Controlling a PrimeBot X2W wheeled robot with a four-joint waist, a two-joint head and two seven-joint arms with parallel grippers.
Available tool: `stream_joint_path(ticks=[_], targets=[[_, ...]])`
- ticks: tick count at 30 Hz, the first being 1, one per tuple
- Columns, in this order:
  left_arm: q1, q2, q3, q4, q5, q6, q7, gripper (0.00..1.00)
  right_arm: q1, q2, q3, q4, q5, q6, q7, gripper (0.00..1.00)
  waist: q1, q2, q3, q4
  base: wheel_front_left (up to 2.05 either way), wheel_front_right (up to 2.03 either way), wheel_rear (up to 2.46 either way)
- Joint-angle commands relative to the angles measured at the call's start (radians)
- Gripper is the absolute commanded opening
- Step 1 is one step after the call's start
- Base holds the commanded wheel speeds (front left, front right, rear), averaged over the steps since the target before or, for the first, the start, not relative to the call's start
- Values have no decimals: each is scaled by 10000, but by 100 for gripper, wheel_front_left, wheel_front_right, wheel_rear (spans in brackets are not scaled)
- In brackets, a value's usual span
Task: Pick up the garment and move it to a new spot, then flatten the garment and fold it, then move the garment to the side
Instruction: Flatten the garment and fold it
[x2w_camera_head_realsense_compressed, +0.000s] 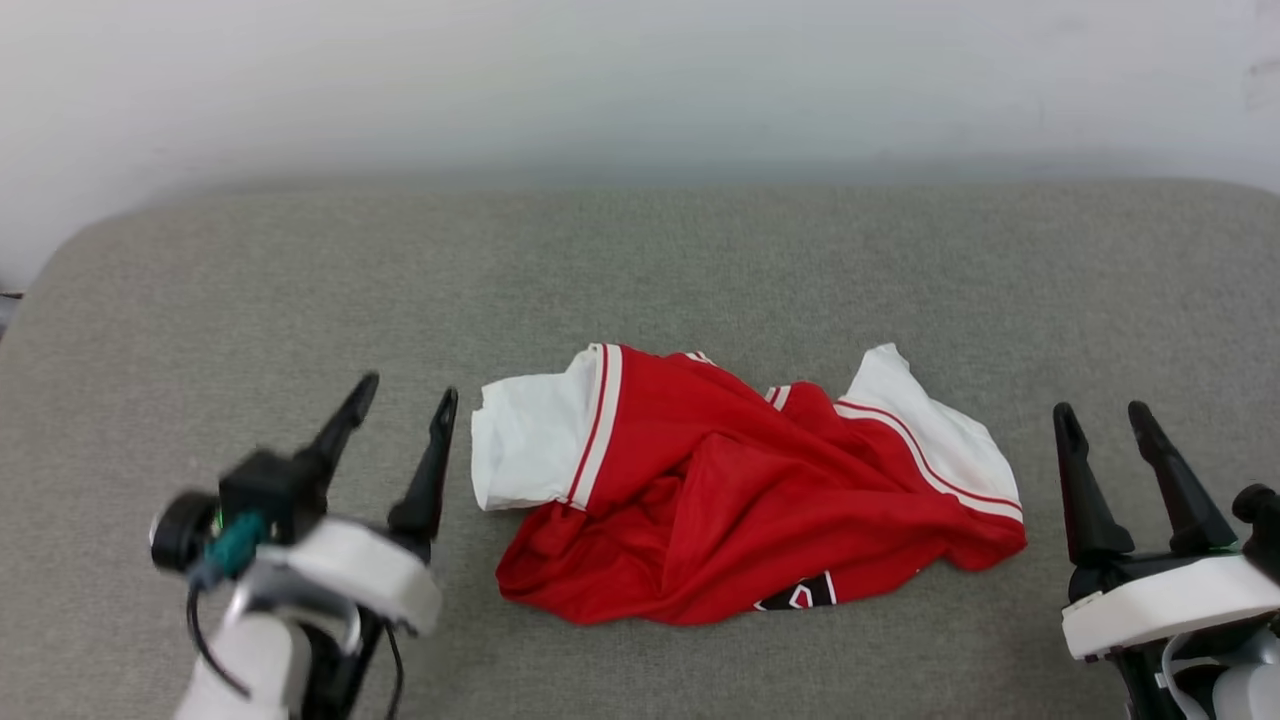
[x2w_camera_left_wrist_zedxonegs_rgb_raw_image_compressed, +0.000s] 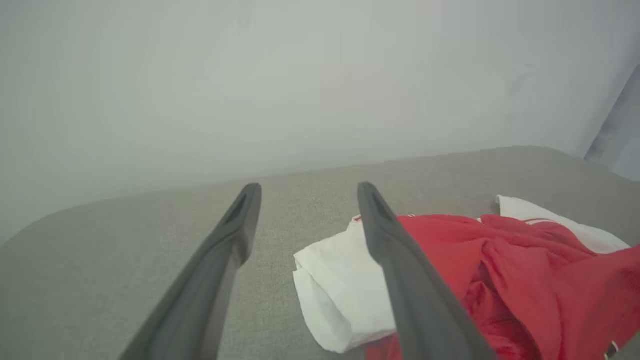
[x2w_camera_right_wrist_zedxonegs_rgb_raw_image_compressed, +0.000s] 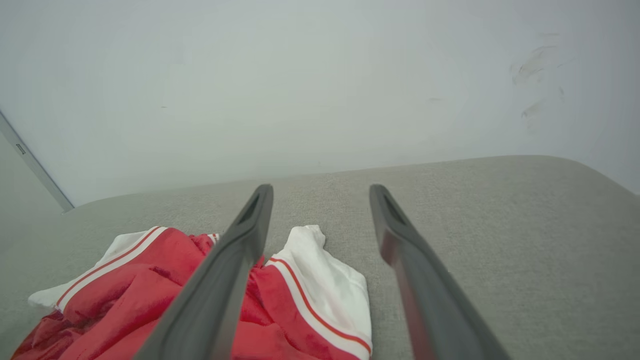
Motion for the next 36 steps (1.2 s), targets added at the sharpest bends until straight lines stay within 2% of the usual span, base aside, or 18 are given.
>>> stream_joint_path(ticks=[1, 4, 8, 13, 18, 22, 26, 34, 36], targets=[[-717, 432, -281, 11, -272, -42, 733, 100, -35, 146, -168, -226, -191, -7, 63, 100, 0, 0, 416, -248, 0, 0, 0], [-1817, 1040, -963, 136, -1553, -60, 2706, 100, -188, 316, -347, -521, -327, -7, 186, 100, 0, 0, 811, -425, 0, 0, 0], [-3246, 2334, -2011, 237, -3039, -48, 5414, 100, -345, 487, -389, -793, -506, -7, 263, 100, 0, 0, 1338, -658, 0, 0, 0], [-4510, 3398, -2817, 526, -4363, -52, 7544, 100, -564, 668, -291, -771, -596, -7, 117, 100, 0, 0, 1914, -948, 0, 0, 0], [-5140, 3934, -3376, 1061, -4862, -55, 8521, 100, -723, 790, -199, -671, -746, -7, -30, 100, 0, 0, 2344, -1145, 0, 0, 0], [-5358, 4116, -3580, 1475, -4942, -55, 8742, 100, -819, 844, -187, -615, -780, -7, -91, 100, 0, 0, 2543, -1222, 0, 0, 0], [-5509, 4067, -3819, 2260, -4837, -55, 8858, 100, -952, 915, -134, -495, -816, -7, -173, 100, 0, 0, 2827, -1315, 0, 0, 0], [-5437, 4097, -4652, 2959, -4755, -54, 9135, 100, -1111, 956, -144, -433, -833, -7, -249, 100, 0, 0, 3078, -1338, 0, 0, 0], [-5343, 4146, -4891, 3065, -4880, -55, 9313, 0, -1147, 970, -151, -406, -858, -7, -261, 100, 0, 0, 3093, -1309, 0, 0, 0]])
